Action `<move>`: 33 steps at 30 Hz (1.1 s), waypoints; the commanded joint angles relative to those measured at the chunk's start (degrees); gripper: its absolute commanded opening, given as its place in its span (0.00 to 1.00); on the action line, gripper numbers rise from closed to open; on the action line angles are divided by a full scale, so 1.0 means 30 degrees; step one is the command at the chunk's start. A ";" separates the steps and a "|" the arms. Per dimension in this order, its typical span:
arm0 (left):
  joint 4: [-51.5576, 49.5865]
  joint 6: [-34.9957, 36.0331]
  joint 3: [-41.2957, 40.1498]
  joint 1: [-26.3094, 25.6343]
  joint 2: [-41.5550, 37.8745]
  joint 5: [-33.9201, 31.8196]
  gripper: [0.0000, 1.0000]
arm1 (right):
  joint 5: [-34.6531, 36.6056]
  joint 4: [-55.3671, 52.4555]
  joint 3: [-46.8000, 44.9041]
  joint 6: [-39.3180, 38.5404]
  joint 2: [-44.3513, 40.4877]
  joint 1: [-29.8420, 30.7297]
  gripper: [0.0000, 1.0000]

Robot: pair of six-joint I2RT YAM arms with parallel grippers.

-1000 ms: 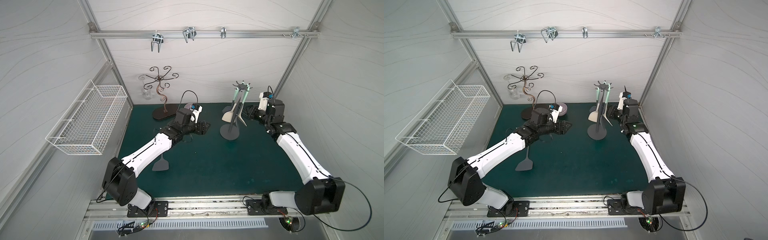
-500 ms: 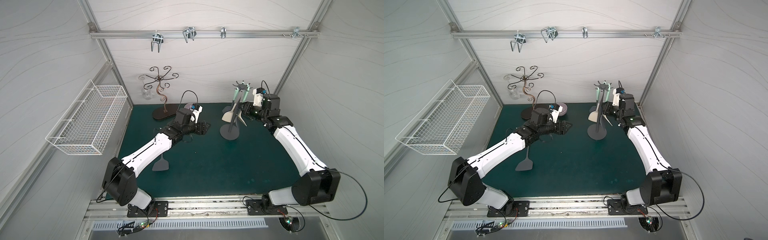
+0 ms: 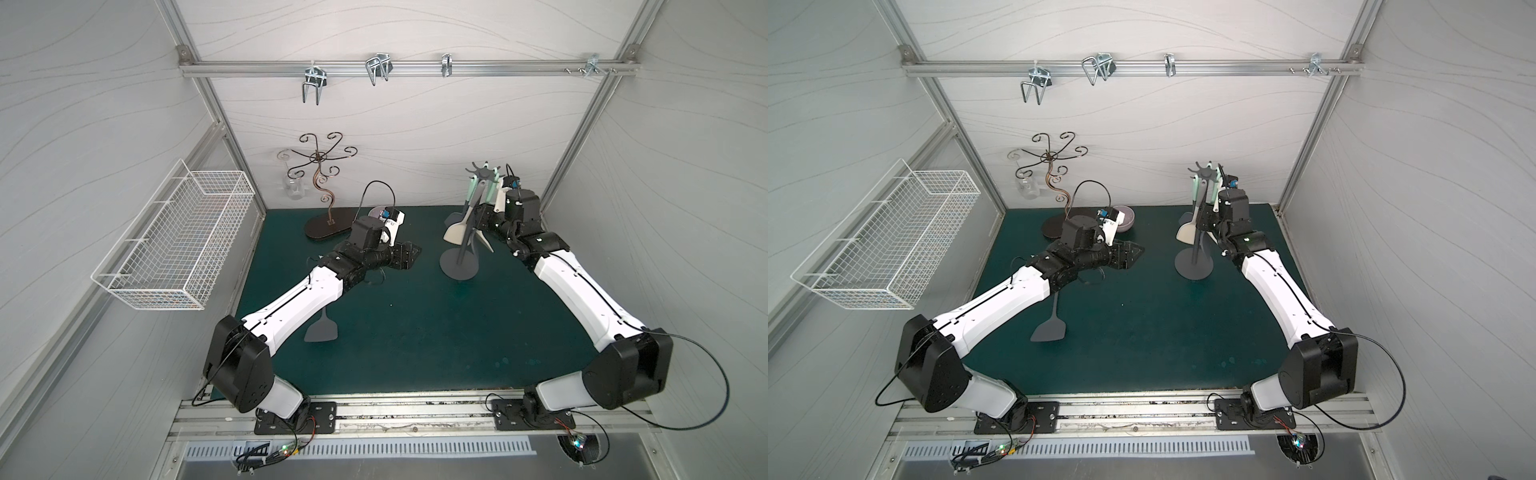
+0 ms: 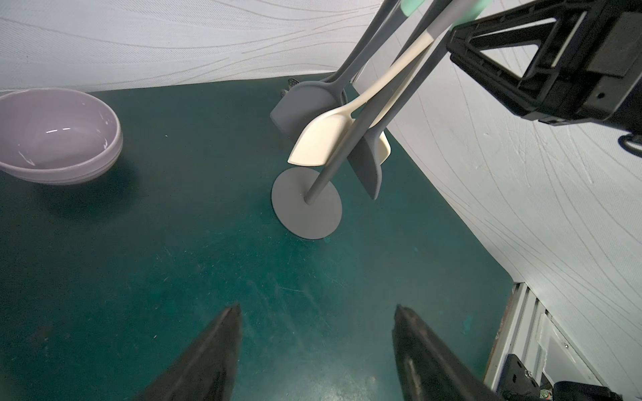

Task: Take the spatula off the kitchen utensil rack
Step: Take off the spatula from the rack.

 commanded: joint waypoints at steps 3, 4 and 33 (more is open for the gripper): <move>0.0702 0.0268 0.0311 -0.0038 -0.0534 -0.0028 0.73 | 0.1785 0.0012 -0.0179 -0.0535 -0.0415 0.0365 0.38; 0.0735 0.0281 0.0316 -0.0033 -0.0534 -0.0028 0.73 | 0.2019 -0.0058 -0.0155 -0.0608 -0.0350 0.0358 0.39; 0.0828 0.0268 0.0303 -0.0034 -0.0534 0.0077 0.74 | 0.2397 0.4245 -0.2482 -0.3964 -0.1099 0.0258 0.00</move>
